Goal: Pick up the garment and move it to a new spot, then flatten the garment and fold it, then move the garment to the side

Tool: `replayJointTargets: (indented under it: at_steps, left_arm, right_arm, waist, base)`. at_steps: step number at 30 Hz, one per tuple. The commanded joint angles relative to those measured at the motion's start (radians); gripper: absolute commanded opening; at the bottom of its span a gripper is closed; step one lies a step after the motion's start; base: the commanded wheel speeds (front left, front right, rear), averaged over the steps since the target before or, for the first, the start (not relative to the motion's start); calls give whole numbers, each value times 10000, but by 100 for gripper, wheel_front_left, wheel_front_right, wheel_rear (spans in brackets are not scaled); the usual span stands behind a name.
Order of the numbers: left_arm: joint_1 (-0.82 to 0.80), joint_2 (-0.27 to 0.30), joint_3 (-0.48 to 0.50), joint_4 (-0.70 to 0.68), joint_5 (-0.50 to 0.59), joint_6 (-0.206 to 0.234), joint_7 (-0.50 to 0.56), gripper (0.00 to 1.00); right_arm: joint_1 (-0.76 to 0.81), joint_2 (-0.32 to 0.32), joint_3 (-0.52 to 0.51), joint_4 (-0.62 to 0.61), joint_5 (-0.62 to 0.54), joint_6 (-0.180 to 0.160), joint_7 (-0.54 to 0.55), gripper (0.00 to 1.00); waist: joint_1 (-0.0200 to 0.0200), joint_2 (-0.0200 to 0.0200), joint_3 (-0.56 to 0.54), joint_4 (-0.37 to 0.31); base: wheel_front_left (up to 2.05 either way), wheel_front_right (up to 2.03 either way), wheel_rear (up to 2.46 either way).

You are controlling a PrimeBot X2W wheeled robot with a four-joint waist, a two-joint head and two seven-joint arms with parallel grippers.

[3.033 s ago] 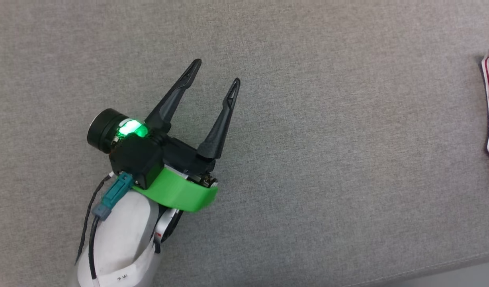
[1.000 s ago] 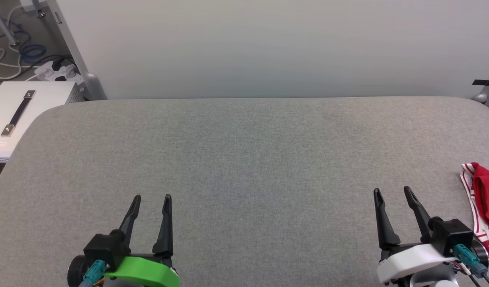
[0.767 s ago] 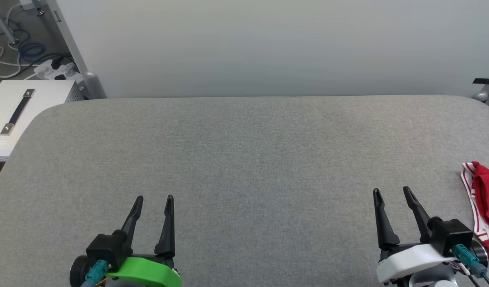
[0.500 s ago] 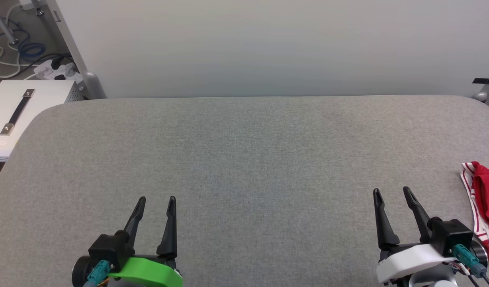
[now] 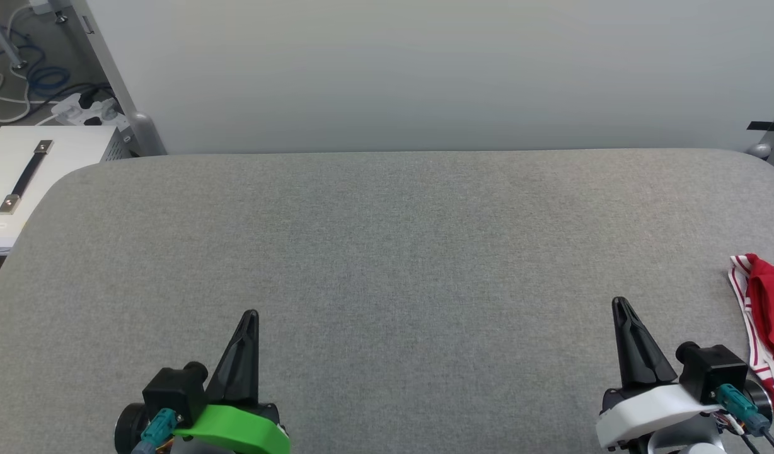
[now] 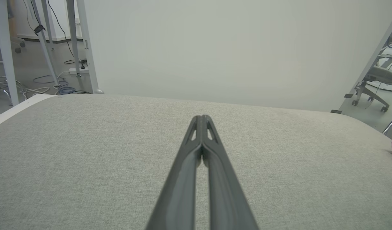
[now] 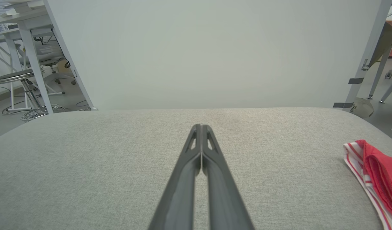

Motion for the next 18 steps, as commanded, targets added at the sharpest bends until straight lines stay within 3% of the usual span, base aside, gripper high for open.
replayJointTargets:
  at_steps: [1, 18]
  left_arm:
    - [-56, -10, 42, -29, 113, 56, 48, 0]
    - [-144, -23, 117, -156, 407, 228, 390, 0]
  right_arm:
    - [-17, 4, 3, -80, -106, -1, 52, 0]
    - [-42, 10, -15, -248, -277, -3, 389, 0]
  waist:
    - [1, -1, 4, -2]
    - [1, -1, 46, -29]
  base:
    - [0, 0, 0]
    - [0, 0, 0]
